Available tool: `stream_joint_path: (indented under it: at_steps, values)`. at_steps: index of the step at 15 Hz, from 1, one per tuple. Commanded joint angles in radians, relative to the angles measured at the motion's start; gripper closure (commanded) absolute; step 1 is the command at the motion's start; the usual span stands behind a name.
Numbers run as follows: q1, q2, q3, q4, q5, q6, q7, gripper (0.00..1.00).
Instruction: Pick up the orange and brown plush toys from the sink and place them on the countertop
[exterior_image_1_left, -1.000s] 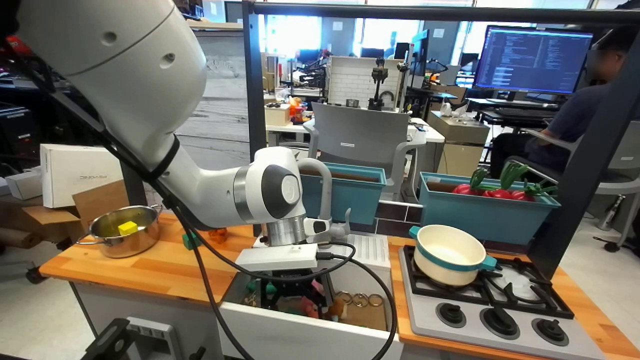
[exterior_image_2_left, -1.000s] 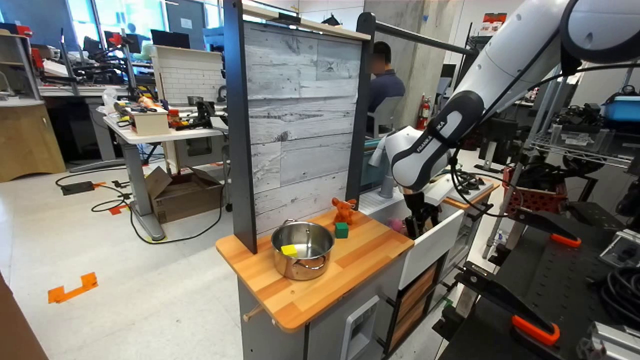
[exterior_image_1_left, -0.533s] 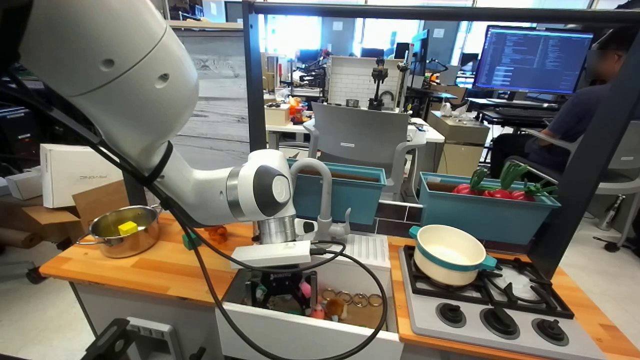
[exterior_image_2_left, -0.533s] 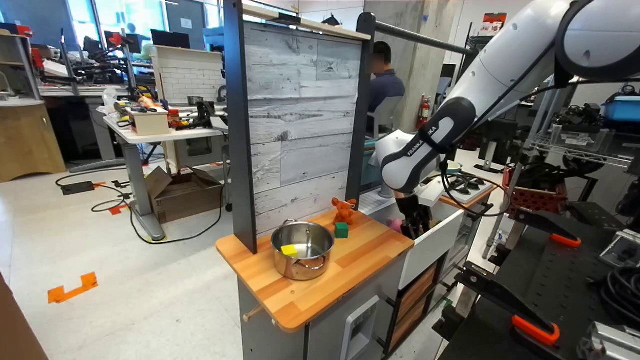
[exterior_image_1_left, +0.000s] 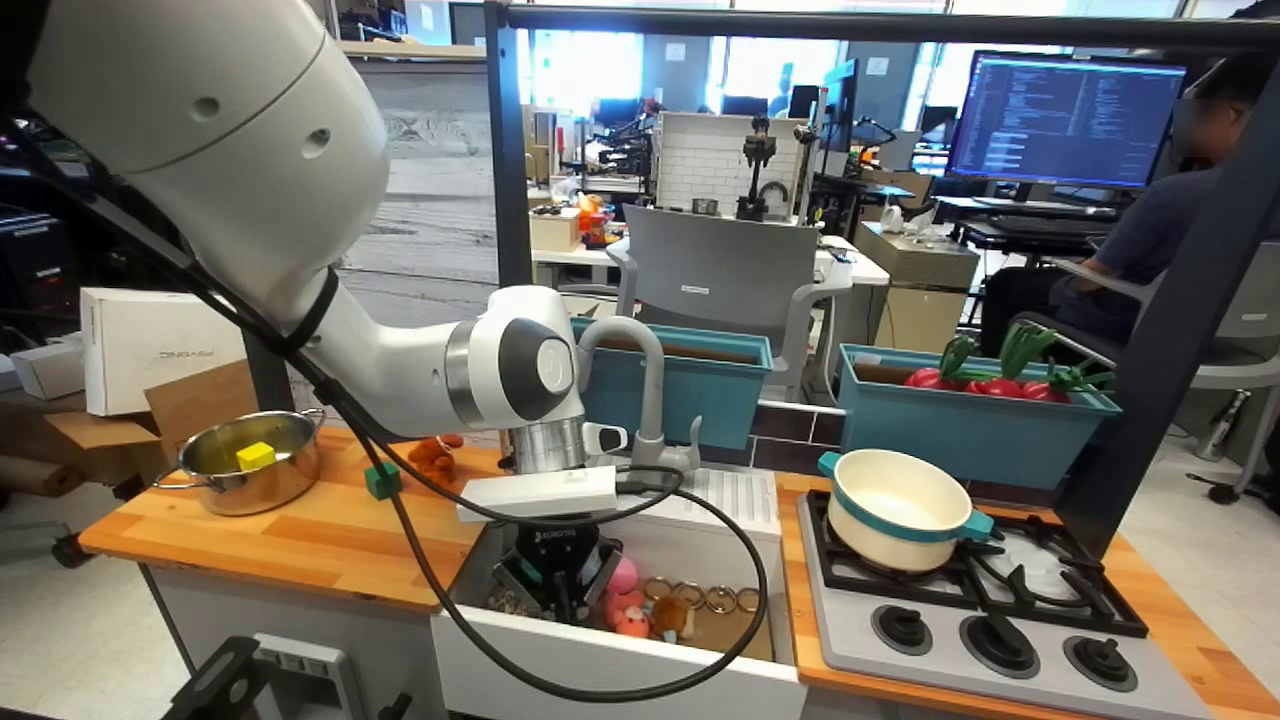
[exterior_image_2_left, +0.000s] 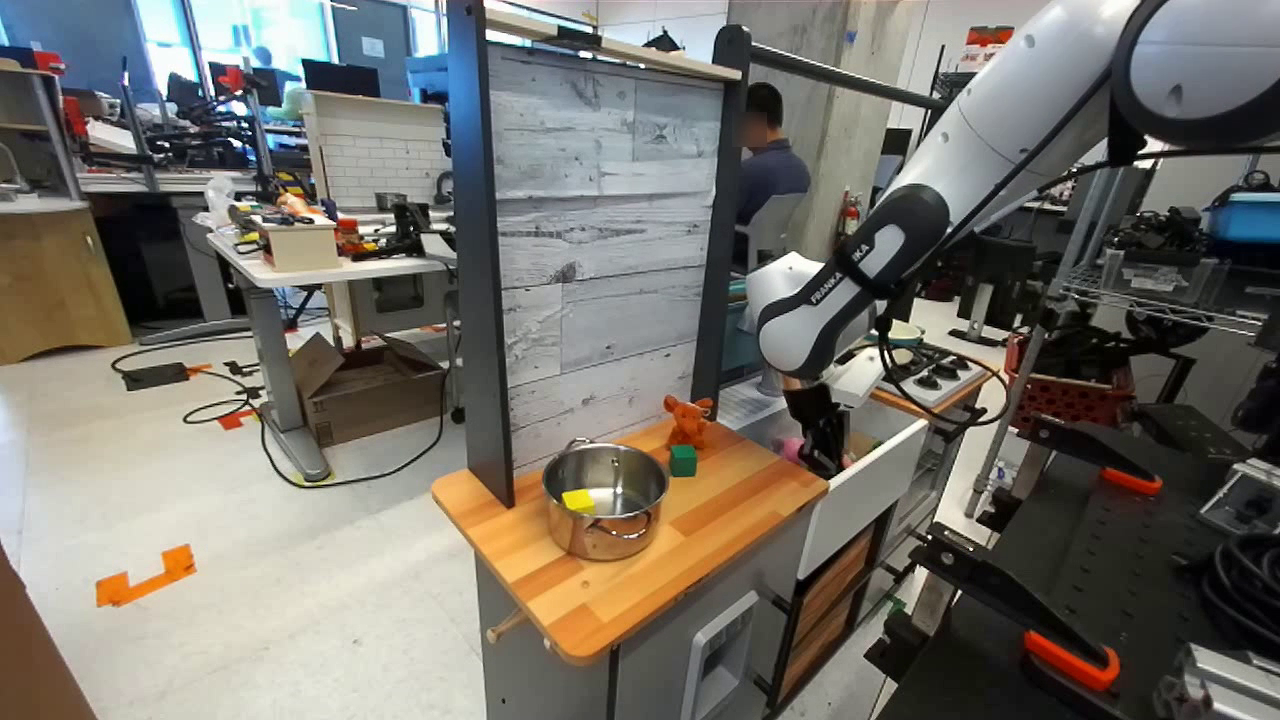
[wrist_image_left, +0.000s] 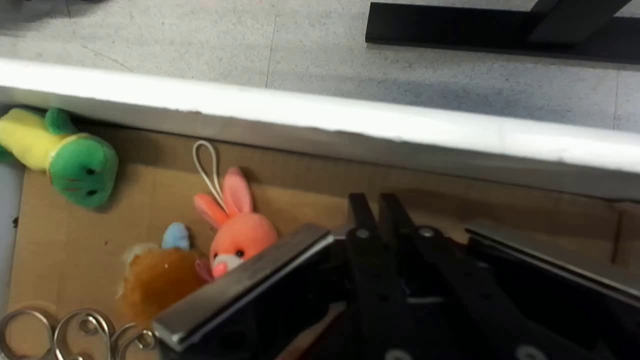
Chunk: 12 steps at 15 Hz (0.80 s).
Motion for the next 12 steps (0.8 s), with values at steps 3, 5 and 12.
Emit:
stream_joint_path:
  at_steps: [3, 5, 12]
  values:
    - [-0.011, -0.245, 0.046, -0.287, 0.006, 0.167, -0.019, 1.00]
    - [-0.017, -0.318, 0.055, -0.376, 0.008, 0.224, -0.016, 1.00]
    - [0.143, -0.313, -0.143, -0.545, -0.083, 0.641, 0.233, 0.57]
